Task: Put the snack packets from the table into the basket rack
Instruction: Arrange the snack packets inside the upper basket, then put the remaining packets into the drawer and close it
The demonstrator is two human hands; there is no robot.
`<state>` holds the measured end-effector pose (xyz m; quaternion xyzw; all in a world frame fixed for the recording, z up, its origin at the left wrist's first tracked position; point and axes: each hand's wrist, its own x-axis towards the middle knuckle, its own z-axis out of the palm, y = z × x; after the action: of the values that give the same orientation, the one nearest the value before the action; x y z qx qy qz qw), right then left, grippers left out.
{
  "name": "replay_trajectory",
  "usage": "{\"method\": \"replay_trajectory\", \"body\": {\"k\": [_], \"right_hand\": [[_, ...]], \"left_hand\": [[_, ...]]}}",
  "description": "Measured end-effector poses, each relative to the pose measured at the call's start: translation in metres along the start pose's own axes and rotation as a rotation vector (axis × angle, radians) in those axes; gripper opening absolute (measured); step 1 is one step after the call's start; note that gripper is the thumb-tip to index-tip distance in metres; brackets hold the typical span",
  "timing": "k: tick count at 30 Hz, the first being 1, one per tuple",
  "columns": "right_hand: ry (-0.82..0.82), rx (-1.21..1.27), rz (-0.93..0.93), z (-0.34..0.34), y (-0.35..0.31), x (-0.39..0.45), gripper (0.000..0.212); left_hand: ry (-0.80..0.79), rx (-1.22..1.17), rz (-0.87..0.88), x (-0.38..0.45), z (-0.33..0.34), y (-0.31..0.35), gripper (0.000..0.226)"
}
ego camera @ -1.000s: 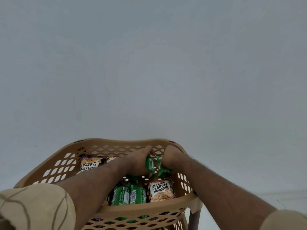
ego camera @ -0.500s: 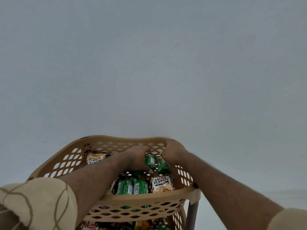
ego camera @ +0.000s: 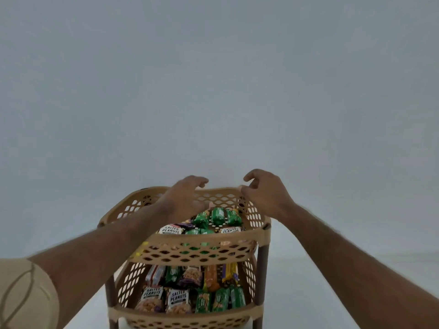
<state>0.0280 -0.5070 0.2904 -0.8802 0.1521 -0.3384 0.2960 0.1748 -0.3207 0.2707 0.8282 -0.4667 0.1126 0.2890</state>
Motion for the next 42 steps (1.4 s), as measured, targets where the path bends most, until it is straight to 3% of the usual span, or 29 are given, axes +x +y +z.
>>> {"method": "replay_trajectory", "body": {"k": [7, 13, 20, 26, 28, 31, 37, 42], "right_hand": [[0.095, 0.038, -0.084, -0.025, -0.011, -0.072, 0.007], [0.121, 0.034, -0.087, -0.020, 0.031, -0.153, 0.002], [-0.095, 0.002, 0.106, 0.006, 0.107, -0.263, 0.007], [-0.274, 0.002, 0.195, 0.027, 0.141, -0.330, 0.011], [-0.321, 0.000, 0.186, 0.034, 0.146, -0.341, 0.011], [-0.377, 0.021, 0.167, 0.048, 0.141, -0.349, 0.012], [-0.499, 0.053, 0.017, 0.085, 0.107, -0.380, 0.020], [-0.612, 0.007, -0.053, 0.124, 0.073, -0.418, 0.032]], "left_hand": [[0.317, 0.079, 0.248, -0.092, 0.002, 0.041, 0.032], [0.329, 0.016, 0.253, -0.178, 0.054, 0.040, 0.004], [0.047, -0.052, -0.075, -0.294, 0.142, 0.007, 0.024], [-0.130, -0.017, -0.233, -0.377, 0.183, -0.005, 0.027], [-0.129, 0.037, -0.290, -0.398, 0.187, -0.008, 0.029], [-0.158, 0.101, -0.382, -0.426, 0.186, -0.011, 0.059], [-0.259, 0.209, -0.457, -0.475, 0.170, -0.029, 0.088], [-0.357, 0.252, -0.440, -0.491, 0.164, -0.048, 0.085]]}}
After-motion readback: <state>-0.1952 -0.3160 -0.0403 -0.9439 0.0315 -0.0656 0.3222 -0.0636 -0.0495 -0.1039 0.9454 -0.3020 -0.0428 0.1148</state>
